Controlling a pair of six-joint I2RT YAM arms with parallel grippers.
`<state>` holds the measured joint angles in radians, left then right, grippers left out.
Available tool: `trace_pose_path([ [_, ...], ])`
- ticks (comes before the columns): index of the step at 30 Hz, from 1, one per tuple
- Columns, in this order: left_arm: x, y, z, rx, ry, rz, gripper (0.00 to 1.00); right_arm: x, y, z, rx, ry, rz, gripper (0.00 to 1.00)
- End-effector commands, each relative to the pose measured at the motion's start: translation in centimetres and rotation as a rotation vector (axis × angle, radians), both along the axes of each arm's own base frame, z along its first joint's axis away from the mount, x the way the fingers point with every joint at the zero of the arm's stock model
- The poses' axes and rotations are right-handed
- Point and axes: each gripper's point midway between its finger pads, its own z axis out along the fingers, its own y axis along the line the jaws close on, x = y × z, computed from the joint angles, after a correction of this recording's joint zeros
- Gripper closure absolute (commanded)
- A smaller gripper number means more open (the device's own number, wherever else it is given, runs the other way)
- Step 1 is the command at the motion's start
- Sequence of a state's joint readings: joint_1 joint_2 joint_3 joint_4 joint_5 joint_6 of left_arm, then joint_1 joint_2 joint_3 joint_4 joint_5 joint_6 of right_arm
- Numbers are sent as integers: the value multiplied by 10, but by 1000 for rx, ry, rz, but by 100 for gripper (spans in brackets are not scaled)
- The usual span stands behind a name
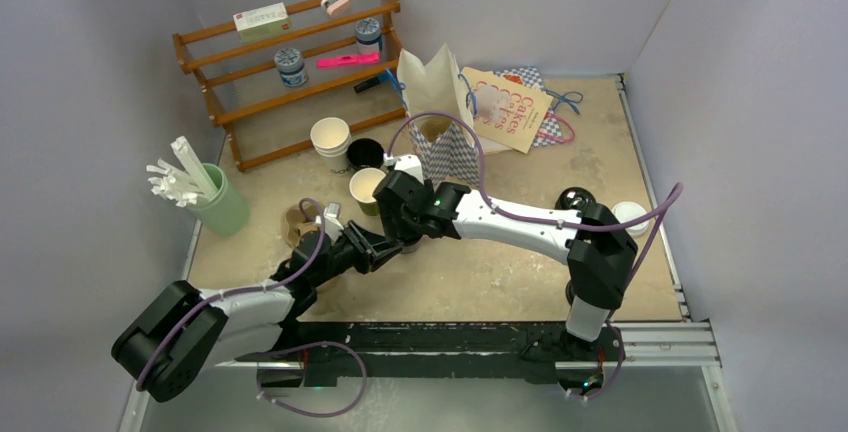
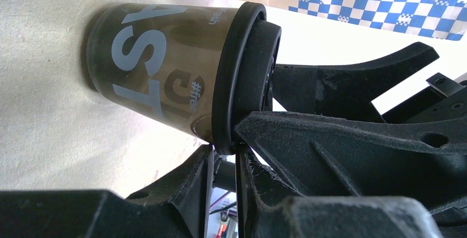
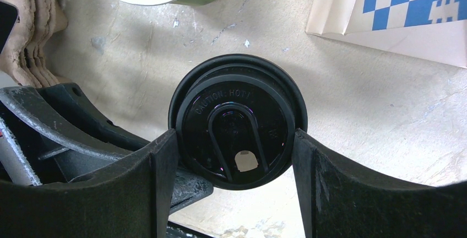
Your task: Pack the takeout coffee
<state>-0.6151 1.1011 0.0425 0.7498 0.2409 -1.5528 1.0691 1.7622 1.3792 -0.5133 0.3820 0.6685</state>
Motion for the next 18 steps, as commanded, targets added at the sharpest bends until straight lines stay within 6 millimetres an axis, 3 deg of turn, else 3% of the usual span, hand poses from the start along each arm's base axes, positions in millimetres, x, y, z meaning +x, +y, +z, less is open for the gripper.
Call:
trace_pose_path([
  [1, -43, 29, -84, 192, 232, -18, 78, -28, -67, -65, -336, 134, 13, 49],
  [18, -72, 45, -112, 210, 385, -11, 81, -33, -73, -71, -396, 140, 20, 49],
])
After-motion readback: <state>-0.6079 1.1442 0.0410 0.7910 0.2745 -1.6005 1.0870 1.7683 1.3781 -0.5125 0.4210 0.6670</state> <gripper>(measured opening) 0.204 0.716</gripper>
